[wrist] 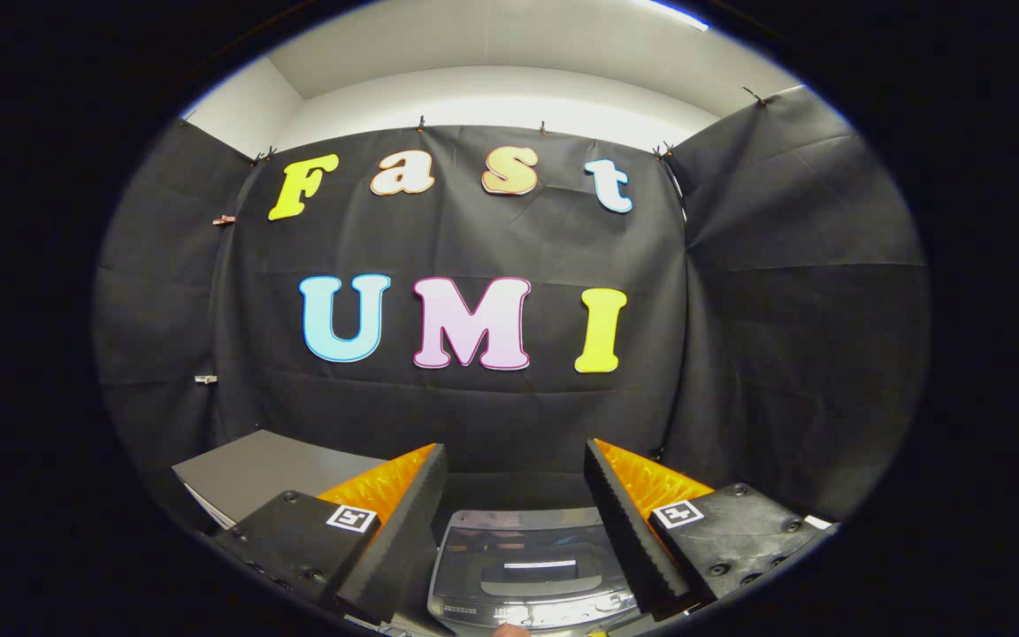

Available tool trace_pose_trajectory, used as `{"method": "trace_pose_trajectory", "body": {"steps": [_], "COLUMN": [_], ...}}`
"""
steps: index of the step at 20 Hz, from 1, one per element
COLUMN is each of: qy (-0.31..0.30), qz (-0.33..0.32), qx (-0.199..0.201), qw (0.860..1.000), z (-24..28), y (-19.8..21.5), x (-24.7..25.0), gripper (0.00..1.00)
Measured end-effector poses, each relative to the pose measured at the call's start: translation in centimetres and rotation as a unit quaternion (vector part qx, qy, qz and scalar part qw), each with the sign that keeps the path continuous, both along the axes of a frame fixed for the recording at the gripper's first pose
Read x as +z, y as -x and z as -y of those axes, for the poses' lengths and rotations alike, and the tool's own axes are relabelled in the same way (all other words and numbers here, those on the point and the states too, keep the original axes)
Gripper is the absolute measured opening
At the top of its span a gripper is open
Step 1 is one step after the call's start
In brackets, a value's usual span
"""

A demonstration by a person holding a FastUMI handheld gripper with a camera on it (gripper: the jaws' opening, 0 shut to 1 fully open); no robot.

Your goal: Put the clothes into the washing machine and then close the washing machine lid.

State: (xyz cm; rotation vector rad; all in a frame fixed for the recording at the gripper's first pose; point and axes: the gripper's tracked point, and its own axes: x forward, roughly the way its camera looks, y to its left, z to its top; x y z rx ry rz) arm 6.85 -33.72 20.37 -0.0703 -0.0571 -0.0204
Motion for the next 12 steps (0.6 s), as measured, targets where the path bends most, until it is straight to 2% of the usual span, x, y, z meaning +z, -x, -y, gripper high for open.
{"method": "trace_pose_trajectory", "body": {"steps": [12], "qy": [-0.011], "qz": [0.008], "qx": [-0.004], "qw": [1.0], "z": [0.18], "y": [-0.29], "x": [0.56], "gripper": [0.98]}}
